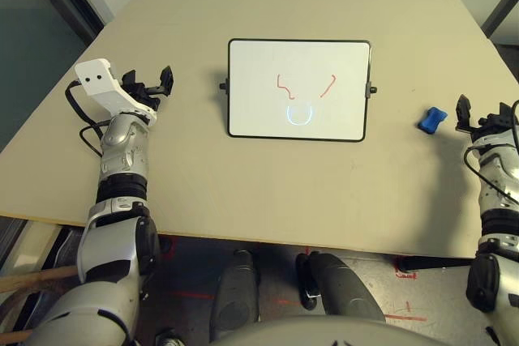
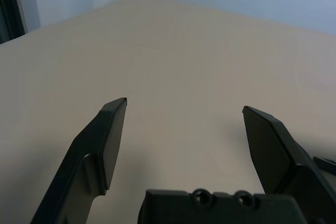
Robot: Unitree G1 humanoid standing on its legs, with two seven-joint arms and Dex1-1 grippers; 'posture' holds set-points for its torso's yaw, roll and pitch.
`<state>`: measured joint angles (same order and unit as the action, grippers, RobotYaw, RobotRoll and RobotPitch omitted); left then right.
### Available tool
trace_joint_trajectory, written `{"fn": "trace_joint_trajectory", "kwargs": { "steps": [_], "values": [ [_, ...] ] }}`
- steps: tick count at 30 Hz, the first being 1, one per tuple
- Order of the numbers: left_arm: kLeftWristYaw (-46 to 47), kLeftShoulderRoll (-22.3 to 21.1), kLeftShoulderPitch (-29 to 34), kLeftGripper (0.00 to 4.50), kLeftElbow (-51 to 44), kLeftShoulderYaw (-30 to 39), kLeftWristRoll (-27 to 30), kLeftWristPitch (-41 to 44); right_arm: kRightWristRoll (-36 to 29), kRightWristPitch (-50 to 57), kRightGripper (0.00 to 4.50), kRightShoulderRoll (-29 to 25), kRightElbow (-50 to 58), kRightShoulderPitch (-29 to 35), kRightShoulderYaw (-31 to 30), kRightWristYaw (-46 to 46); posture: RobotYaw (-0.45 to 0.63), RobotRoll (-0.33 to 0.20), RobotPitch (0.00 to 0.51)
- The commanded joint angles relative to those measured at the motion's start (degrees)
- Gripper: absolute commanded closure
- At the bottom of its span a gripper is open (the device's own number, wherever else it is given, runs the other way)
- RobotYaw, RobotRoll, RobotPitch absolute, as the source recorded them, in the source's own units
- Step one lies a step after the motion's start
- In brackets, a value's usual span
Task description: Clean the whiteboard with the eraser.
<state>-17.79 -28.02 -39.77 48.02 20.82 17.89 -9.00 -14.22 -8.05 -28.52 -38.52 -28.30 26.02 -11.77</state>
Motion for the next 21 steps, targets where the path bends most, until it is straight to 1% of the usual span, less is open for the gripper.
{"fn": "trace_joint_trajectory", "kwargs": {
  "steps": [1, 5, 7, 9, 12, 17, 19, 21],
  "values": [
    [0.31, -0.15, 1.39, 0.0, 0.27, 0.92, 0.13, 0.6, -0.49, -0.32, 0.03, -0.01, -1.02, 0.55, 0.03, -0.19, -0.08, 0.0, 0.14],
    [0.06, 0.34, 1.27, 0.0, 0.47, 1.03, 0.22, 0.86, -0.69, 0.22, 0.03, -0.3, 0.23, 1.42, 0.5, 0.18, -0.1, 0.0, 0.141],
    [-0.87, -0.11, 1.0, 0.0, -1.5, 0.6, 0.31, 1.83, -0.38, 2.46, 0.03, -0.67, 3.52, 2.09, 0.39, 1.4, -0.11, 0.0, 0.138],
    [-2.8, -1.29, -0.02, 0.0, -4.88, -0.03, 0.75, 4.11, -0.67, 7.42, 0.03, -1.36, 7.61, 2.27, 0.4, 2.91, -0.11, 0.0, 0.136],
    [-9.83, -4.33, -2.24, 0.0, -10.48, -2.48, 1.34, 9.78, -2.49, 21.03, 0.03, -2.06, 15.67, 1.76, 0.17, 5.6, -0.11, 0.0, 0.133],
    [-24.02, -11.01, -3.3, 0.0, -25.49, -9.17, 4.41, 24.97, -4.54, 47.97, 0.03, -2.4, 31.29, -0.51, -1.94, 10.95, -0.11, 0.0, 0.133],
    [-27.47, -12.94, -3.8, 0.0, -29.6, -11.32, 4.85, 29.14, -4.98, 56.53, 0.03, -1.6, 34.87, -2.52, -2.23, 13.23, -0.1, 0.0, 0.128],
    [-30.21, -13.67, -4.76, 0.0, -32.06, -13.47, 4.84, 31.88, -4.82, 63.36, 0.03, -0.27, 36.82, -4.76, -2.96, 15.02, -0.1, 0.0, 0.12]
  ]
}}
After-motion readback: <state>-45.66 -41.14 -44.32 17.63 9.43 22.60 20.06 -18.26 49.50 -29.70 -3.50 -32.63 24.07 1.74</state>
